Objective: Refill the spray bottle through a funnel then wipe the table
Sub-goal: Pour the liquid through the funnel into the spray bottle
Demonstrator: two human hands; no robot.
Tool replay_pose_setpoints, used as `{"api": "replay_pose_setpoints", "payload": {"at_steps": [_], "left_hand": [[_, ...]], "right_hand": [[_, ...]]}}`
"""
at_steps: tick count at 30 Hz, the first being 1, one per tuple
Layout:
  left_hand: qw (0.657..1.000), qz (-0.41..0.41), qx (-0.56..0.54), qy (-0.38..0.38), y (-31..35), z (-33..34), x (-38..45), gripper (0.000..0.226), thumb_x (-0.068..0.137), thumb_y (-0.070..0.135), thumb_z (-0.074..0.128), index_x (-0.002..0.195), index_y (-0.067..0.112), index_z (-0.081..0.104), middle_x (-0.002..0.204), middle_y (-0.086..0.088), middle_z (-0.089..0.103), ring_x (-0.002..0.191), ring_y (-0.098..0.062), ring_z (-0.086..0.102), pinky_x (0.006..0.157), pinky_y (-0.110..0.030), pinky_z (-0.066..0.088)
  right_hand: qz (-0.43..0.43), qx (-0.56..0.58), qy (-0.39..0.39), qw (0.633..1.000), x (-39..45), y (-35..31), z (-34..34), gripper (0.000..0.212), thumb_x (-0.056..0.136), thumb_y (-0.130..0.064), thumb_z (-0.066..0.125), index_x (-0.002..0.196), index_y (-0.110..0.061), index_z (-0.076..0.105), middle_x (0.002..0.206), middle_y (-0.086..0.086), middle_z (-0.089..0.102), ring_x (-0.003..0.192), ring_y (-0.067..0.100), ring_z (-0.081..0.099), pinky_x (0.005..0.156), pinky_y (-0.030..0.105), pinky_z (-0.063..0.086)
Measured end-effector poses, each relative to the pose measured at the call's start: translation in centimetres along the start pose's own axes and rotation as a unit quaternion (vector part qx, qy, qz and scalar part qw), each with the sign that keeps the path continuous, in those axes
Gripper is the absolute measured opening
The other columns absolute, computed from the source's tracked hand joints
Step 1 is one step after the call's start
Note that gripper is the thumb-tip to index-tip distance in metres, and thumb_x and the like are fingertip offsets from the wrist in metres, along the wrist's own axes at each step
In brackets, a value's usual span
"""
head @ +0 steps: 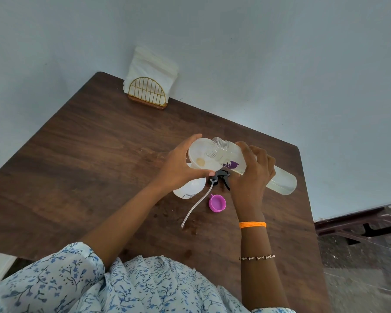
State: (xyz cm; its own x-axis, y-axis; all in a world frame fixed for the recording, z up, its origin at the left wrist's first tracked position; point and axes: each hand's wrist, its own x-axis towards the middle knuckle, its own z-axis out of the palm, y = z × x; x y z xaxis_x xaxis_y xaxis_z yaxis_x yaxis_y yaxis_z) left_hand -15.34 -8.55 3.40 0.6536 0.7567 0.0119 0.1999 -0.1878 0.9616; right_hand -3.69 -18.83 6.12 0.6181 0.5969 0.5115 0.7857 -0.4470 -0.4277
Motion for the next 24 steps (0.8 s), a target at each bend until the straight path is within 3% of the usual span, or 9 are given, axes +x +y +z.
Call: {"api": "replay_pose_setpoints", "payload": {"at_steps": [7, 12, 24], "left_hand": [[1.0, 0.001, -0.002, 0.0, 0.01, 0.08, 0.0, 0.092, 0.063, 0.03, 0.084, 0.139, 0.03, 0.034, 0.142, 0.004, 0.043, 0.116, -0.006, 0.041, 0.088, -0.02, 0.039], [1.0, 0.001, -0.001, 0.002, -0.1, 0.14, 0.05, 0.092, 0.063, 0.03, 0.085, 0.139, 0.031, 0.034, 0.142, 0.004, 0.043, 0.12, -0.009, 0.043, 0.089, -0.021, 0.04], [1.0, 0.001, 0.001, 0.001, -0.06, 0.12, 0.06, 0.093, 0.062, 0.03, 0.085, 0.14, 0.03, 0.034, 0.141, 0.003, 0.043, 0.119, -0.009, 0.042, 0.093, -0.025, 0.042]], "right_hand": [[-0.002, -0.002, 0.001, 1.0, -0.06, 0.04, -0.05, 0.061, 0.059, 0.005, 0.078, 0.114, -0.016, 0.062, 0.112, 0.012, 0.057, 0.109, 0.031, 0.043, 0.089, 0.04, 0.033], [0.0, -0.002, 0.0, 1.0, -0.05, 0.08, -0.01, 0.063, 0.058, 0.005, 0.077, 0.114, -0.017, 0.062, 0.112, 0.011, 0.057, 0.109, 0.03, 0.043, 0.088, 0.035, 0.028], [-0.002, -0.001, 0.004, 1.0, -0.09, -0.1, -0.13, 0.063, 0.057, 0.008, 0.078, 0.113, -0.015, 0.062, 0.111, 0.013, 0.058, 0.108, 0.033, 0.045, 0.089, 0.044, 0.035]]}}
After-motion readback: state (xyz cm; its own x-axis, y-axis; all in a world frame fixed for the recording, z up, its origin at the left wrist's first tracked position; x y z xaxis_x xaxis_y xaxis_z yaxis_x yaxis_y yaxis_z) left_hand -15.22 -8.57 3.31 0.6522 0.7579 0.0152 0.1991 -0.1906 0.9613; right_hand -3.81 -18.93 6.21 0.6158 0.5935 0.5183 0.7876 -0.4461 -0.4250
